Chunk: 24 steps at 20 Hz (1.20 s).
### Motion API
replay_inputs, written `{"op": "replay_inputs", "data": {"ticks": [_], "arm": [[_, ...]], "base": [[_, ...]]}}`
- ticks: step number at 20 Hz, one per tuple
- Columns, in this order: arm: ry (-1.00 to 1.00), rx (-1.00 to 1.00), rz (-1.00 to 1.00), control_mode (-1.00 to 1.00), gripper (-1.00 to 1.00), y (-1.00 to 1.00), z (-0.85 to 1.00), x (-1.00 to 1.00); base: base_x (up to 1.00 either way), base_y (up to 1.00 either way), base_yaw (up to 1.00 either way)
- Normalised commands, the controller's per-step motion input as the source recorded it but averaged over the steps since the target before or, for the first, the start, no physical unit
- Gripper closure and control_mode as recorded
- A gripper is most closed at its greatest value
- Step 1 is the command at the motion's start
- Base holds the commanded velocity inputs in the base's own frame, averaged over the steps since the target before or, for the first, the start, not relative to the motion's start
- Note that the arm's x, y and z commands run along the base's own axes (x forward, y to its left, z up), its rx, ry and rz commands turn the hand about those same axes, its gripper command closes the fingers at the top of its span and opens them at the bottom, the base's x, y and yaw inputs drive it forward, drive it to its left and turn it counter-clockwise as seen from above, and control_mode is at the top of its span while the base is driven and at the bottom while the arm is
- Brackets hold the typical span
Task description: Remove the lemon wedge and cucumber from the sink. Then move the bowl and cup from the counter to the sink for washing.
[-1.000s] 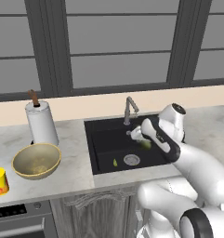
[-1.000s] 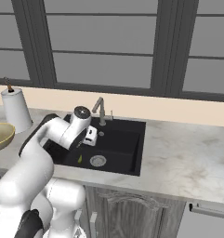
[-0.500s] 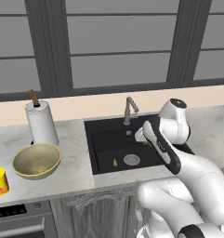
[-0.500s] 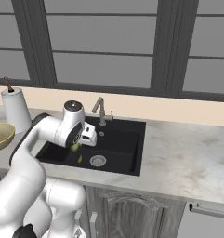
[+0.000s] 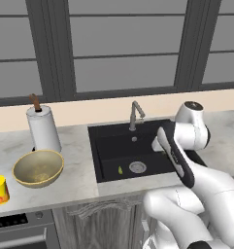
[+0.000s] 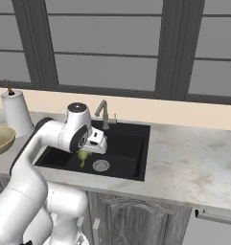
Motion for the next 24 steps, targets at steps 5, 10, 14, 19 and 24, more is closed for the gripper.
{"op": "replay_inputs", "data": {"ticks": [5,10,14,19,24], "arm": [[0.14,-0.07,-0.06,-1.0,1.0,-0.49,0.05,-0.05],[0.07,-0.1,-0.12,-1.0,1.0,-0.44,0.01,0.0],[0.0,-0.1,-0.12,-1.0,1.0,-0.44,0.0,0.0],[0.01,-0.06,-0.09,-1.0,1.0,-0.48,0.0,0.02],[0.0,0.0,-0.05,-1.0,1.0,-0.52,-0.01,0.02]], "base": [[0.0,0.0,0.0],[0.0,0.0,0.0],[0.0,0.0,0.0],[0.0,0.0,0.0],[0.0,0.0,0.0]]}}
